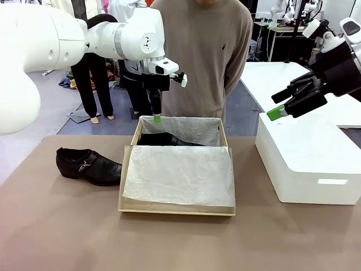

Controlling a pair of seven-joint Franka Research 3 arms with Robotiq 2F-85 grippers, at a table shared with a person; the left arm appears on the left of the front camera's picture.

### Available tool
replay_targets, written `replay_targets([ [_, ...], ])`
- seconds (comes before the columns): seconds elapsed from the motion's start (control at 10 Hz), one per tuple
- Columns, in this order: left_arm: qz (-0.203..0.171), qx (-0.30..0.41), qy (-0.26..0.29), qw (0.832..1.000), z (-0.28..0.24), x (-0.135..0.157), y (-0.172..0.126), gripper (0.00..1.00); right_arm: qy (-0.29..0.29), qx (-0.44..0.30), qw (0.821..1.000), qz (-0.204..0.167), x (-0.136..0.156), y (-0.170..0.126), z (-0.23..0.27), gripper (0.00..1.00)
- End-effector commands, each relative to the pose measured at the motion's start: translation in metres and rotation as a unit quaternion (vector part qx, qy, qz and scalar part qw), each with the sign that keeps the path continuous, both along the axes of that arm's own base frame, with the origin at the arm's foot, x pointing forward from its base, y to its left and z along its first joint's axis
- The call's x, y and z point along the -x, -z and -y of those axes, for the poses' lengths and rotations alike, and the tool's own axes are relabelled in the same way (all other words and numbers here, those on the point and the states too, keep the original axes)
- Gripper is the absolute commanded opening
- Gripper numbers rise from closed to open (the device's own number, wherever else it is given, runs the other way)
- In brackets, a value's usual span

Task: Pack the shoes into the box.
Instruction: Place one shoe of the Shoes into the Shoes Box, then place the other shoe of the Shoes into the Shoes Box.

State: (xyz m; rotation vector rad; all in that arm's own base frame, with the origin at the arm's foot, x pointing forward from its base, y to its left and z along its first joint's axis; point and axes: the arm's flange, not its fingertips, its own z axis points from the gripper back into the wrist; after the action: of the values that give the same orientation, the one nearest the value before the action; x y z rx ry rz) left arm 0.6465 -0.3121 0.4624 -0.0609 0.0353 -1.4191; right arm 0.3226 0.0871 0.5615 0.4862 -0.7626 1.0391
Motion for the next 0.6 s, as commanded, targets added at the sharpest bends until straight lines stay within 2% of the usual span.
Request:
replay_targets([
  [0.0, 0.024, 0.007, 0.005, 1.0, 0.0086, -0.0002, -0.0017, 1.0, -0.012, -0.01, 1.0, 0.009, -0.0039, -0.0008, -0.0003, 1.0],
  [0.5, 0.024, 0.007, 0.005, 1.0, 0.0086, -0.0002, -0.0017, 1.0, -0.012, -0.01, 1.0, 0.009, -0.0039, -0.0008, -0.0003, 1.0],
])
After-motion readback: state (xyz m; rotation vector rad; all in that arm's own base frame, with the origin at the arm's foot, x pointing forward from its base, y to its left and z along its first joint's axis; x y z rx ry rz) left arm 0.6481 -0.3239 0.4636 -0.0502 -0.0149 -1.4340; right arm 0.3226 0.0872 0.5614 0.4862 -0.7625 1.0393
